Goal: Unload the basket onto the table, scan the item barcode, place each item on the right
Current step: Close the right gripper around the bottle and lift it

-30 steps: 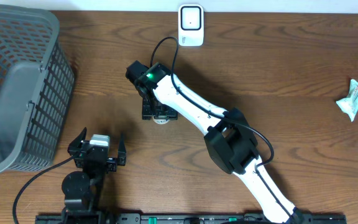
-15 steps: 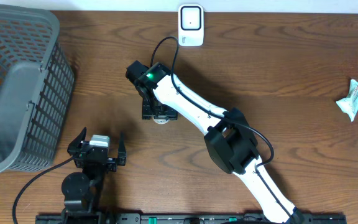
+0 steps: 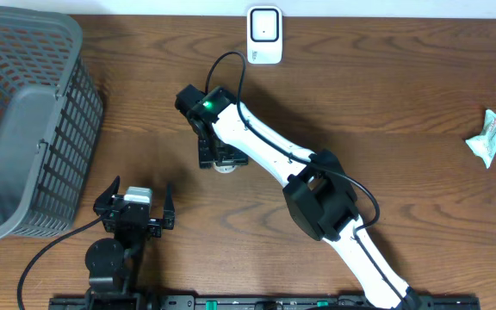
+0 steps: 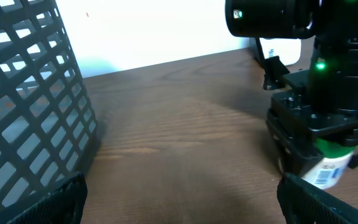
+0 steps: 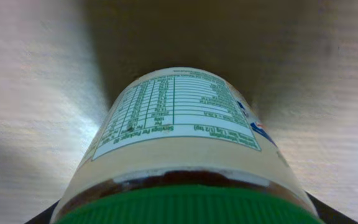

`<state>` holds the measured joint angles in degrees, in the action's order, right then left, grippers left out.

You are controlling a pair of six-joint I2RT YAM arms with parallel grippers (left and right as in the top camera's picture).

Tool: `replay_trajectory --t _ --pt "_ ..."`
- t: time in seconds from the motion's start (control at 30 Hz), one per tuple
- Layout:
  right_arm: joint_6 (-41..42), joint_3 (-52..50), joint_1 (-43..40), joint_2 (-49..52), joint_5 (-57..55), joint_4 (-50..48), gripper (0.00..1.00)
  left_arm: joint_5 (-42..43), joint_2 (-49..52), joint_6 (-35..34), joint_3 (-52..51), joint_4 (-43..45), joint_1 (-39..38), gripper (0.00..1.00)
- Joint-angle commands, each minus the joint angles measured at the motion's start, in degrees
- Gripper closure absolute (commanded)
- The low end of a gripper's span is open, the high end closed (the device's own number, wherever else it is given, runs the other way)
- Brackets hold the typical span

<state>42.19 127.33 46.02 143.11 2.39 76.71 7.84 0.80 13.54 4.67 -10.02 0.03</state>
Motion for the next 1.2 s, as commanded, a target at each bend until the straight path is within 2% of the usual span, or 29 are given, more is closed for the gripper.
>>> replay_trajectory --t 0.0,0.13,0.33,0.5,0.57,0.8,1.0,1.17 --pt "-3.8 -0.1 -1.1 -0.3 -0.3 4.1 0.59 1.2 -0.6 0.3 -1.4 -0.2 0.0 0.02" --pt "-4.5 0.2 -2.4 -1.8 0.2 8.5 0.59 1.2 -0.6 0.3 -1.4 -0.2 0.0 0.02" --pt "-12.7 0.2 -3.9 -2.9 7.8 11.5 0.59 1.2 -0.6 0.3 -1.4 -0.2 0.0 0.02" --pt "-13.7 0.2 -4.3 -2.9 -0.5 7.1 0.56 1.2 -0.6 0.3 -1.4 -0.2 0.0 0.02" --pt "-13.6 0.2 -4.1 -2.9 -3.1 5.0 0.52 1.2 -0.6 0.3 -1.4 -0.2 0.0 0.02" --pt "-12.4 0.2 -3.1 -2.9 -3.0 3.3 0.25 1.2 -0.6 0.3 -1.4 -0.2 0.0 0.02" --pt "-11.3 0.2 -3.0 -2.9 -3.0 2.1 0.16 1.2 -0.6 0.3 -1.4 -0.2 0.0 0.02" --pt "-8.2 -0.2 -3.1 -2.8 -4.1 1.3 0.17 1.2 -0.6 0.3 -1.4 -0.2 0.0 0.02"
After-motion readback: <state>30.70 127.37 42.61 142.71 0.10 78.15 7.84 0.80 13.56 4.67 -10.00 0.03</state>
